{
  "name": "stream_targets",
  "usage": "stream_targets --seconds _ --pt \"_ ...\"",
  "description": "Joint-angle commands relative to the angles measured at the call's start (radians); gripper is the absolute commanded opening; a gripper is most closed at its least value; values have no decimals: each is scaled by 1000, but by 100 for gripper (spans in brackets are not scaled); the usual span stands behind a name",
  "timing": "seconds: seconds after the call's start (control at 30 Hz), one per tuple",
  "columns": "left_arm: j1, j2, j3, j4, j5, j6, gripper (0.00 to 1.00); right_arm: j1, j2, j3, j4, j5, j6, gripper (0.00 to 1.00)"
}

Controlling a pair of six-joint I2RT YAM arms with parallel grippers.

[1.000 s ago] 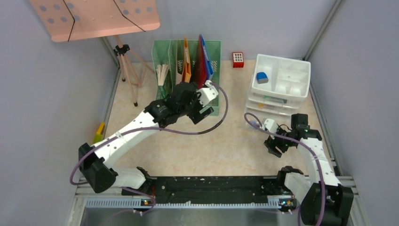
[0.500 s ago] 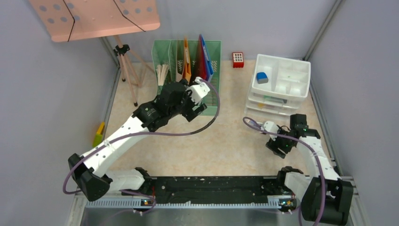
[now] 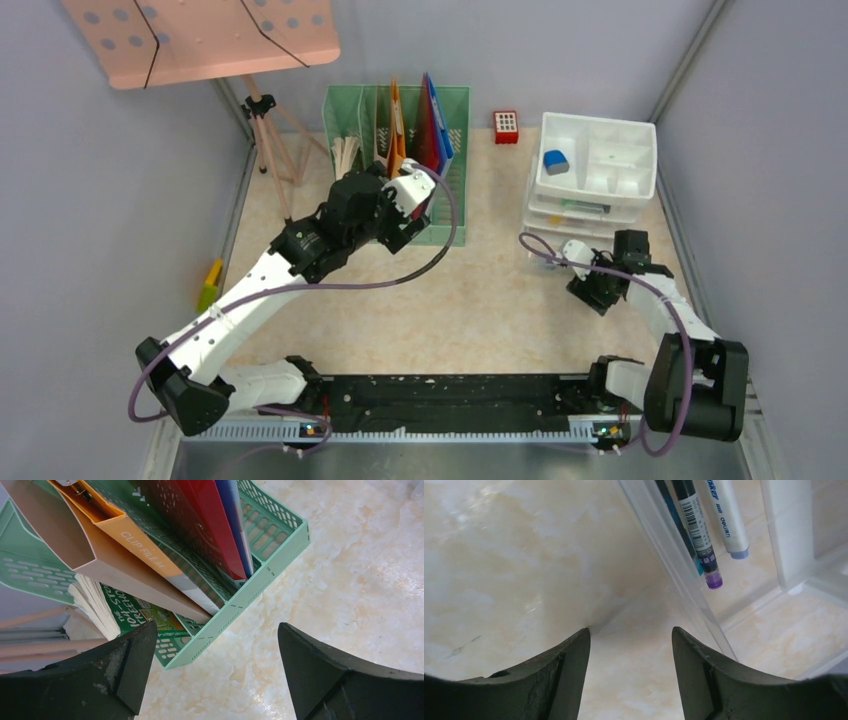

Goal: Organize the desk
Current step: Close the drawer in the storage box.

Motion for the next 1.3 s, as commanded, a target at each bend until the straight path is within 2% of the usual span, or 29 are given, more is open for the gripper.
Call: stream_targets --seconds 0.0,0.23,0.33,0.57,0.73,1.03,1.27 --pt "14 -41 14 10 -22 3 96 9 97 39 197 43 55 61" --pt "25 -51 8 8 -29 2 96 20 217 135 243 -14 179 61" --pt "29 -56 9 8 -29 2 96 37 249 164 212 -41 209 61" --pt "42 -68 9 14 -30 -3 96 74 197 141 77 -138 199 60" --pt "45 -62 10 20 -32 0 96 105 172 133 69 -170 214 60" --pt "66 -64 23 30 -45 -3 96 144 286 185 233 -218 314 58" --pt "102 -88 26 24 -37 -13 98 179 321 171 472 -131 405 58"
